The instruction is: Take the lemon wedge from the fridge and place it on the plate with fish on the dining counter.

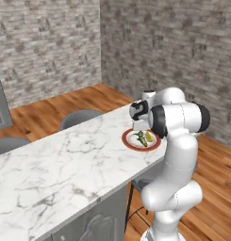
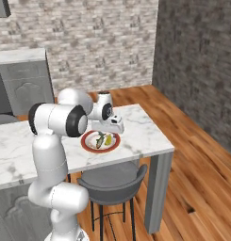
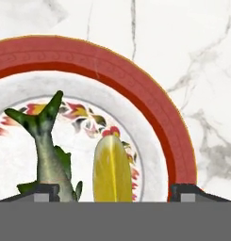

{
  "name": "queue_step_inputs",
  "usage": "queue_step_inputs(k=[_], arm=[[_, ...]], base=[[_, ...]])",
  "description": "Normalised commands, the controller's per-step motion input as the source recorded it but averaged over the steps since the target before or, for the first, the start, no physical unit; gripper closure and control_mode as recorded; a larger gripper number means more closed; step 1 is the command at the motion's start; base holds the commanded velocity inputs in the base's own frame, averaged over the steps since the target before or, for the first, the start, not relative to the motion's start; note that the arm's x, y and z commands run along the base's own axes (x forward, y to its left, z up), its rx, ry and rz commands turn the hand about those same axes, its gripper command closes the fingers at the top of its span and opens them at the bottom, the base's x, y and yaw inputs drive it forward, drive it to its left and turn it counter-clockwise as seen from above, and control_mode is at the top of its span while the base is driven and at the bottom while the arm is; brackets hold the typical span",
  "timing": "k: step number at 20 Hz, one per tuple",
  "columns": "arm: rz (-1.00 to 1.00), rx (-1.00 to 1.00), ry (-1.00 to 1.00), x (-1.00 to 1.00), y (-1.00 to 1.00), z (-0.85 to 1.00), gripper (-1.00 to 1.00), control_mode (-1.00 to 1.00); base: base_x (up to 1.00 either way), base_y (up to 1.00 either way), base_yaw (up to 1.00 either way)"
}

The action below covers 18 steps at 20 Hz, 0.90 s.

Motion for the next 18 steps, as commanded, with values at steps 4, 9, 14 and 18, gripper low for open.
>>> queue_step_inputs(k=[4,9,14,18], arm=[[0.0,0.04,-0.03,-0.99,0.08,1.0,-1.0,-1.0],[0.0,0.04,-0.02,-1.0,0.1,1.0,-1.0,-1.0],[-0.01,0.05,-0.04,-1.0,0.12,0.52,-1.0,-1.0],[-0.02,0.0,-0.17,-1.0,0.1,0.0,-1.0,-1.0]], base=[[0.0,0.0,0.0],[0.0,0.0,0.0],[0.0,0.0,0.0],[0.0,0.0,0.0]])
